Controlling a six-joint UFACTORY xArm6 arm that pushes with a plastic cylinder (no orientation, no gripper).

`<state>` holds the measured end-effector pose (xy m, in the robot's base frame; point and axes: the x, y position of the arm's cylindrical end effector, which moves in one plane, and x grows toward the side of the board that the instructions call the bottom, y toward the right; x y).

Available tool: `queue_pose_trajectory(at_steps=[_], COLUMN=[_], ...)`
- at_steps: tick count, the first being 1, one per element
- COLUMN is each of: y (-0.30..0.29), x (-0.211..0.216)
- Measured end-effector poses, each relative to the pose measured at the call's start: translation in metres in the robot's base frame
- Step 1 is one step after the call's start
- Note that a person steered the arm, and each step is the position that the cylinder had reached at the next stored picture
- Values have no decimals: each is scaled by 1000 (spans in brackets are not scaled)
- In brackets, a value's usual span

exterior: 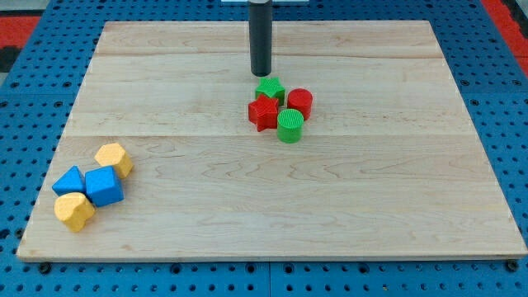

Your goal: Push the red star along with the green circle and red circle a bit right

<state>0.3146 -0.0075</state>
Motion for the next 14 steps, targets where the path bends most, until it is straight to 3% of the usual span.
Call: queue_pose_trajectory(at_steps=[3, 4, 5, 7, 9, 10, 11, 12, 13, 14], y=[0, -28, -94, 88, 146, 92, -44, -87, -55, 29], x=[0, 0, 0, 4, 91, 149, 156, 127, 90, 87])
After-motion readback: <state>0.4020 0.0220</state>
